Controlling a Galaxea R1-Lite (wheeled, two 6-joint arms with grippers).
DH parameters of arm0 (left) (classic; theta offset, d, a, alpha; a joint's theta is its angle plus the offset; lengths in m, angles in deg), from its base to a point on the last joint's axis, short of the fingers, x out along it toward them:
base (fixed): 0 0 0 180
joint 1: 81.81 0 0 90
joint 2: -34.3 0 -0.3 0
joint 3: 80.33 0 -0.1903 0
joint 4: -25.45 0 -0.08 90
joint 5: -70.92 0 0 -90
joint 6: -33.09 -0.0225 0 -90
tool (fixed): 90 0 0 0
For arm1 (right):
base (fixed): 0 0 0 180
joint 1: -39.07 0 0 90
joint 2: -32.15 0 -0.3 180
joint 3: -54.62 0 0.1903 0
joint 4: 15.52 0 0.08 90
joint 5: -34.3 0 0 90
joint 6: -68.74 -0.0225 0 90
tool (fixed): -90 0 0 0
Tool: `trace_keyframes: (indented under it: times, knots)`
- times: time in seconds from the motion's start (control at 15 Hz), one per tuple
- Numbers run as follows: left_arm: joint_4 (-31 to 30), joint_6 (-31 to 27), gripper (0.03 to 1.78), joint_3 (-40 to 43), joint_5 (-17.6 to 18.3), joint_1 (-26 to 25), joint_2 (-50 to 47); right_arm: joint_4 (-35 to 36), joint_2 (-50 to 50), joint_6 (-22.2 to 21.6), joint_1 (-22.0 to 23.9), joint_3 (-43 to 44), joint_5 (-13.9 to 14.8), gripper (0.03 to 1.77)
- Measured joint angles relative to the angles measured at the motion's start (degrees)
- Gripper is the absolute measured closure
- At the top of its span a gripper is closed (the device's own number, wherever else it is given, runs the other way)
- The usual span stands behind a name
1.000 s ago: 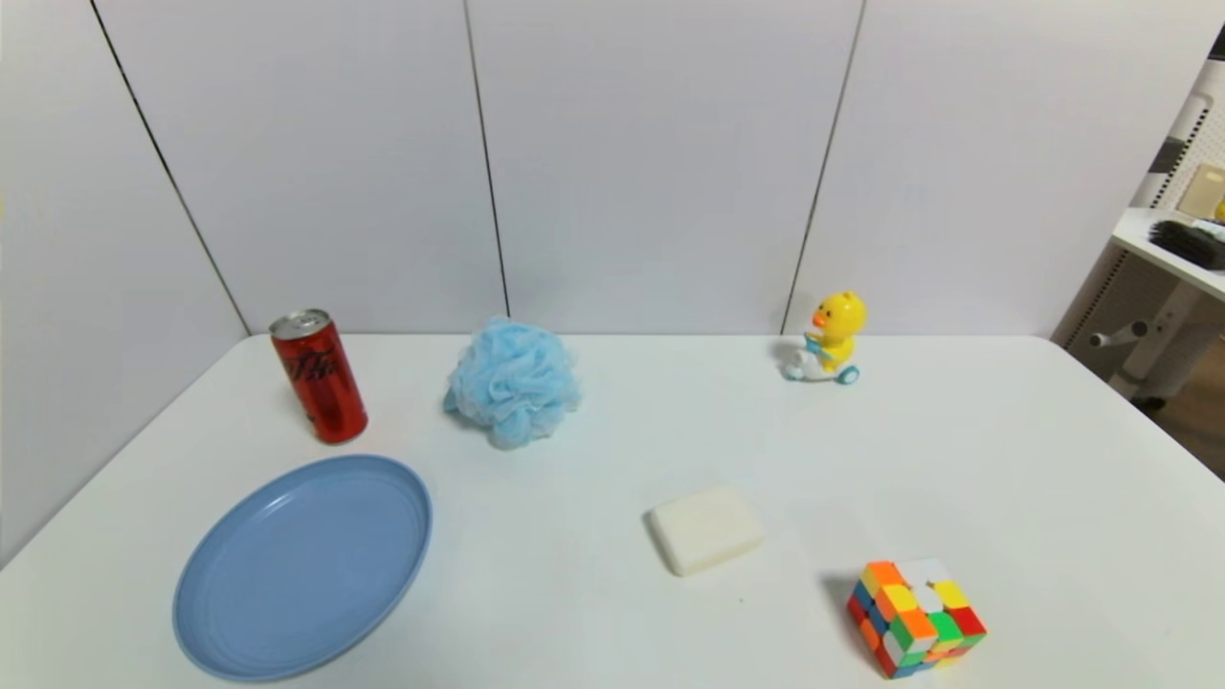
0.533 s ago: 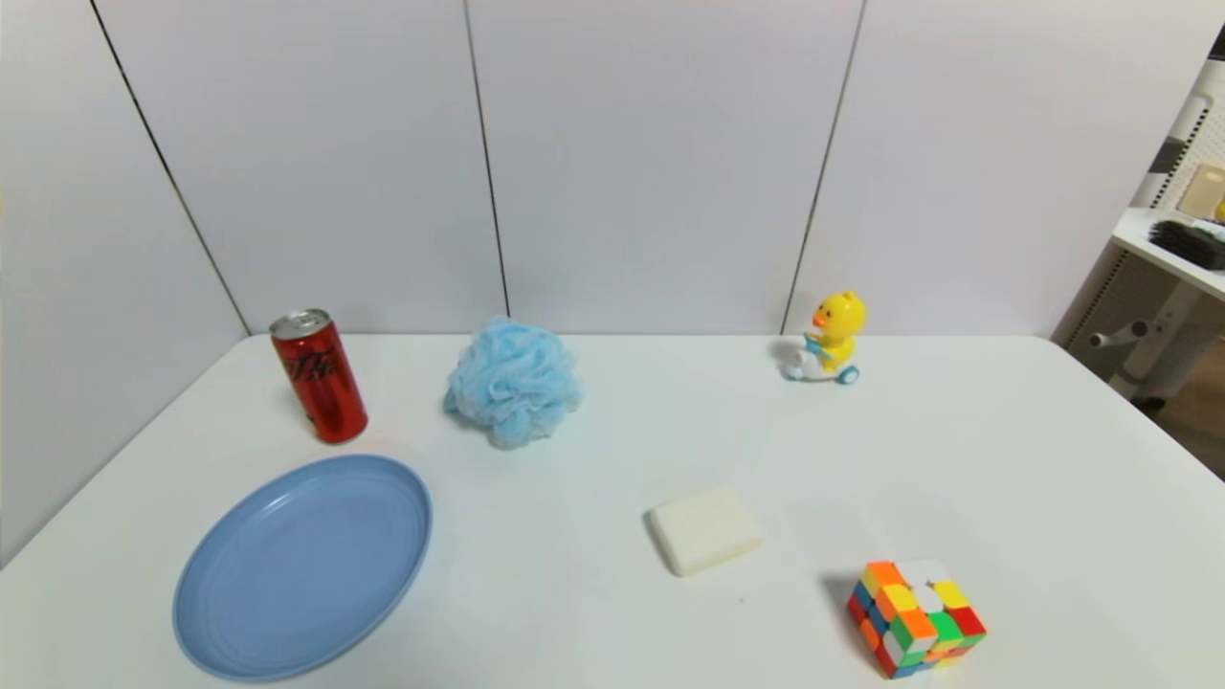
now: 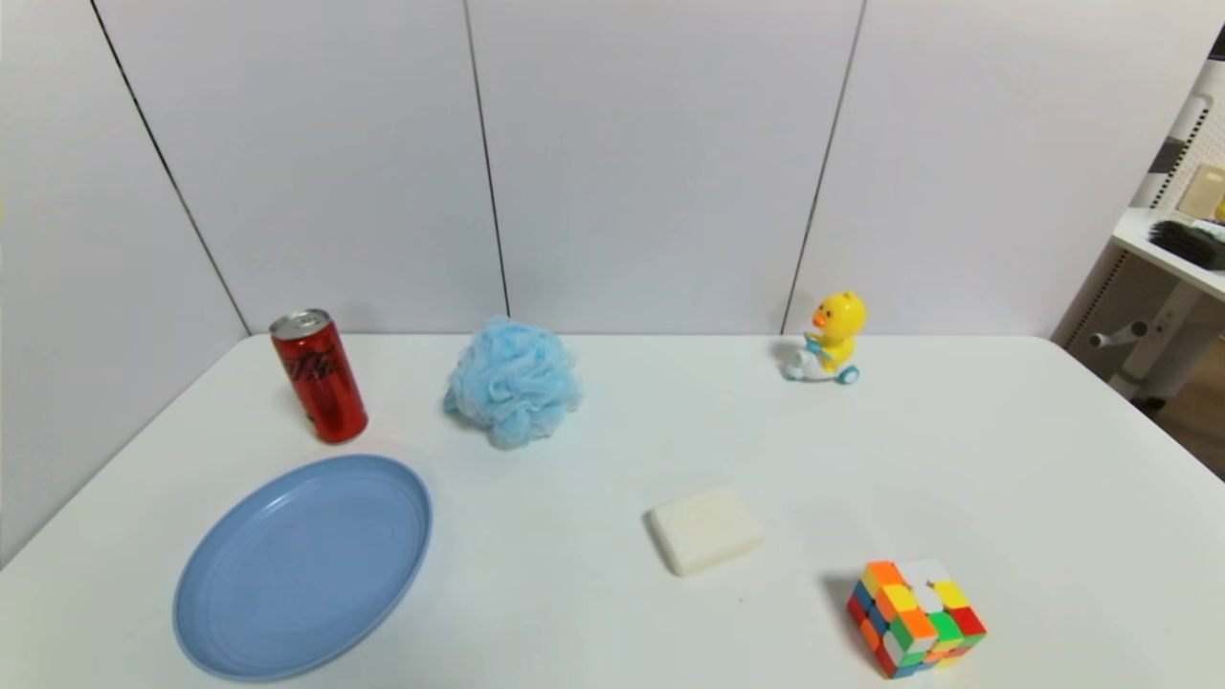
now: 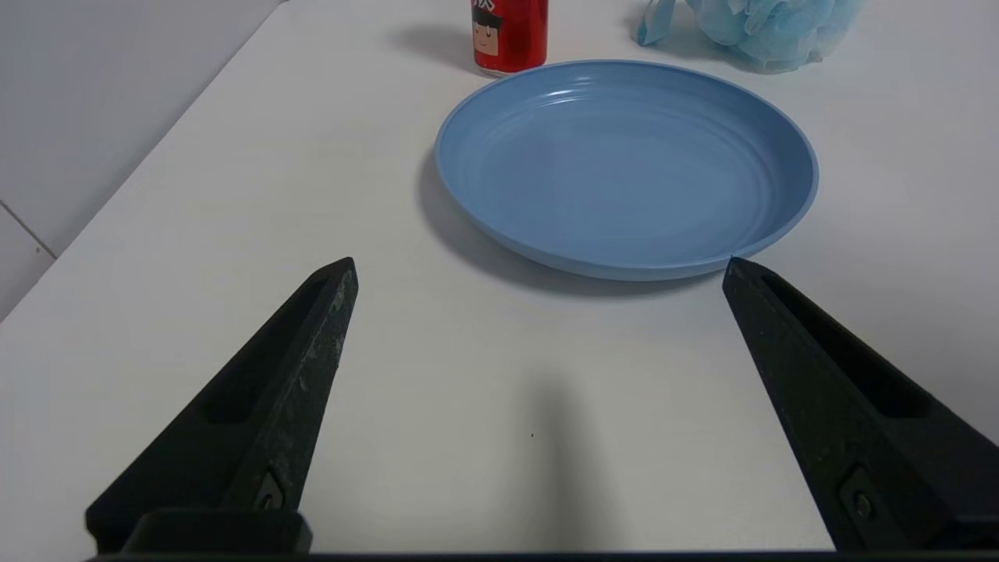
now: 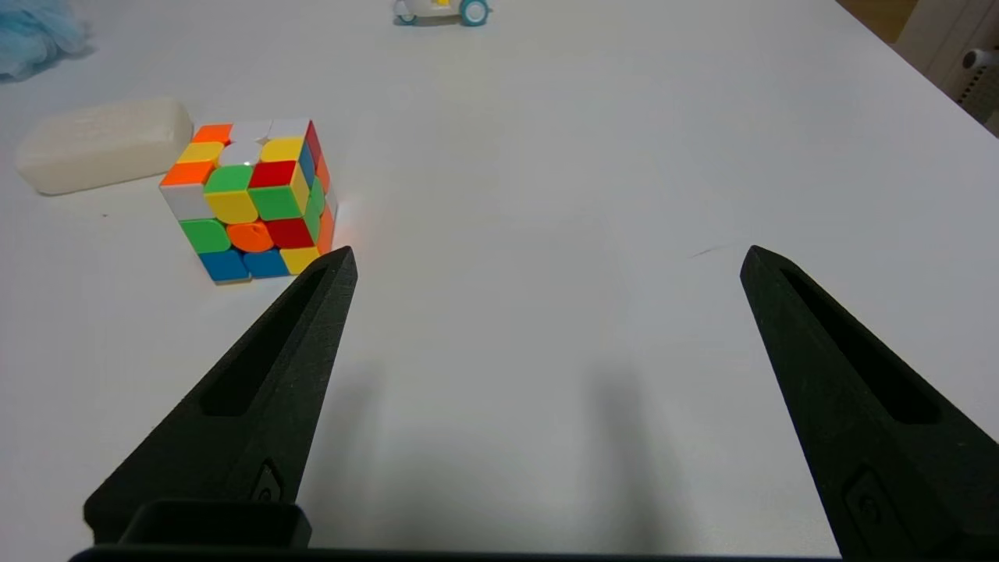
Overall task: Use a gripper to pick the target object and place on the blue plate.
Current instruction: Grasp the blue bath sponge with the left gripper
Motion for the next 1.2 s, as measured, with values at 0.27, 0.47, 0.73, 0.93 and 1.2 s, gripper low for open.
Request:
trace_keyframes:
  times: [0.27, 0.47, 0.73, 0.93, 1.2]
  knots:
    - [-6.23, -1.48, 0.12, -5.32, 0.09, 0.4, 11.91, 0.0, 0.0, 0.0, 0.0, 0.0, 0.0, 0.1]
    - [-9.07, -3.02, 0.12, -19.69, 0.21, 1.67, 25.5, 0.02, 0.0, 0.02, 0.0, 0.0, 0.0, 0.1]
    - [-7.98, -6.03, 0.12, -42.51, 0.38, 9.5, 44.43, 0.05, 0.0, 0.0, 0.0, 0.0, 0.02, 0.1]
    - [-1.66, -6.96, 0.12, -57.22, 0.46, 17.69, 56.69, 0.05, 0.0, 0.0, 0.0, 0.0, 0.02, 0.1]
    - [5.5, -7.96, 0.12, -72.24, 0.51, 24.38, 71.79, 0.05, 0.0, 0.02, 0.0, 0.0, 0.0, 0.1]
